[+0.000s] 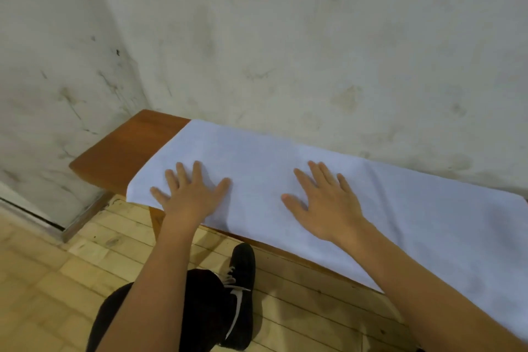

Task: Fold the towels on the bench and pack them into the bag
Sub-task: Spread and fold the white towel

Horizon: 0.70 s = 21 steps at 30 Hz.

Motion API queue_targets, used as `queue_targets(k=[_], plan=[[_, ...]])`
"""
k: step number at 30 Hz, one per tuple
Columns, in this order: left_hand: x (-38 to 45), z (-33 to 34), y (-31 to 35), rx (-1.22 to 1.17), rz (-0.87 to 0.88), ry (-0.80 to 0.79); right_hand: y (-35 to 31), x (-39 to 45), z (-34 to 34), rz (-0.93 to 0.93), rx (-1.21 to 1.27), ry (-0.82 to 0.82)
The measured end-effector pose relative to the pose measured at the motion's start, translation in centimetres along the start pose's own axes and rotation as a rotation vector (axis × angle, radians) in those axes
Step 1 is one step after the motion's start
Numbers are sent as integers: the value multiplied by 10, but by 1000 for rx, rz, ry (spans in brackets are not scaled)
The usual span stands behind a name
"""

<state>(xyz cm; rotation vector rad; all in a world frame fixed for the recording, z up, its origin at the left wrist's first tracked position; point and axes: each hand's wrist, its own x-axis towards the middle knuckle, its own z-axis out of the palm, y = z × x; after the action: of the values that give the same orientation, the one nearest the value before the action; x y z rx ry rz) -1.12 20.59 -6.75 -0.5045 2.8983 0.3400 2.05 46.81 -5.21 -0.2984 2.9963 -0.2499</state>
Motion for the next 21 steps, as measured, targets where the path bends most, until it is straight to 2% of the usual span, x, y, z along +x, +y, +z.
queue_targets(k=[6,15,21], plan=[[8,-7,-19,-32,16,-93,-52,52,23,-129,-9,-33],[3,-13,-31,69,-64,-27,-74,30,38,-120,-4,4],[3,-14,-44,-8,-132,-100,-77,21,36,-153,27,4]])
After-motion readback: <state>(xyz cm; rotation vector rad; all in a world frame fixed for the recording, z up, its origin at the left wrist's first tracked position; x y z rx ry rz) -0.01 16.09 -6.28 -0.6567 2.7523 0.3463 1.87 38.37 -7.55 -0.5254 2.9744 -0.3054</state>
